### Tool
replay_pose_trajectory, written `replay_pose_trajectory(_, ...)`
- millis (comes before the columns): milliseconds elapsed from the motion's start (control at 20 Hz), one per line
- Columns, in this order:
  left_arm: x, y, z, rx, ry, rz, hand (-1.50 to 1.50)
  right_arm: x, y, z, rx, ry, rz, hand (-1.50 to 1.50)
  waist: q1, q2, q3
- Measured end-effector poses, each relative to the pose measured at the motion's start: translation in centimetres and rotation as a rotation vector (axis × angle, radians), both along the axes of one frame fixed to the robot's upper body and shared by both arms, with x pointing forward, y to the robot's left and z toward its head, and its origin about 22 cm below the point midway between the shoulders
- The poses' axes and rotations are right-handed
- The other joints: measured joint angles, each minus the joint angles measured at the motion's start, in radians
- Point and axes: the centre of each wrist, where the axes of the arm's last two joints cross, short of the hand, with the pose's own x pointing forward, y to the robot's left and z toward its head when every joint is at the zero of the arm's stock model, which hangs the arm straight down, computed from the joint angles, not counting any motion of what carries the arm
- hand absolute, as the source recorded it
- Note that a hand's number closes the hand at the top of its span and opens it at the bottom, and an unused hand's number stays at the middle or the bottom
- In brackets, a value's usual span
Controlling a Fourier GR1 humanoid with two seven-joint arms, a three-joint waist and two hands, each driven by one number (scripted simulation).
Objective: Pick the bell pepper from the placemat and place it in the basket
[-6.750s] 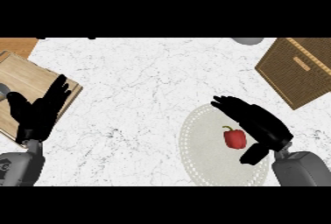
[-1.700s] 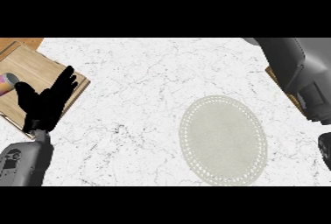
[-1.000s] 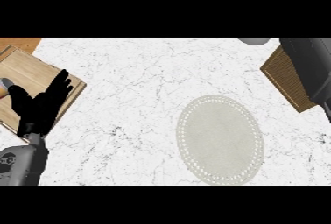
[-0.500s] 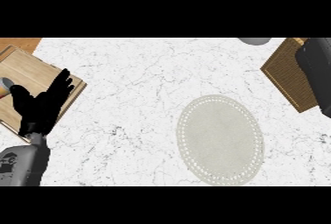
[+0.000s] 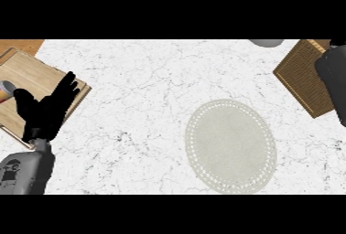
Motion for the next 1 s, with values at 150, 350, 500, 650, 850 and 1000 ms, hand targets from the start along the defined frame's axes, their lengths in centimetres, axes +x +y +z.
replay_pose_trajectory(150, 0.0, 0.2, 0.0, 0.003, 0.001, 0.001, 0.00, -0.1, -0.3, 0.4, -0.006, -0.059, 0.001, -1.50, -0.002, -0.001, 0.000)
replay_pose_trajectory(350, -0.3, 0.9, 0.0, -0.001, 0.008, 0.014, 0.00, -0.4, -1.2, 1.1, 0.022, -0.189, -0.039, -1.50, -0.015, -0.008, -0.001)
replay_pose_trajectory(500, -0.5, 1.3, -0.1, 0.000, 0.015, 0.036, 0.00, -0.9, -2.0, 2.2, 0.054, -0.303, -0.077, -1.50, -0.032, -0.015, -0.001)
replay_pose_trajectory(650, -0.9, 2.3, -0.6, 0.004, 0.026, 0.061, 0.00, -1.7, -2.6, 2.0, 0.084, -0.389, -0.097, -1.50, -0.057, -0.024, -0.002)
replay_pose_trajectory(850, -1.7, 3.0, -1.4, 0.005, 0.039, 0.086, 0.00, -3.4, -2.8, 1.0, 0.136, -0.451, -0.088, -1.50, -0.087, -0.037, -0.002)
replay_pose_trajectory(1000, -2.2, 3.5, -1.5, 0.008, 0.042, 0.102, 0.00, -5.4, -3.2, -0.6, 0.172, -0.436, -0.067, -1.50, -0.103, -0.043, -0.003)
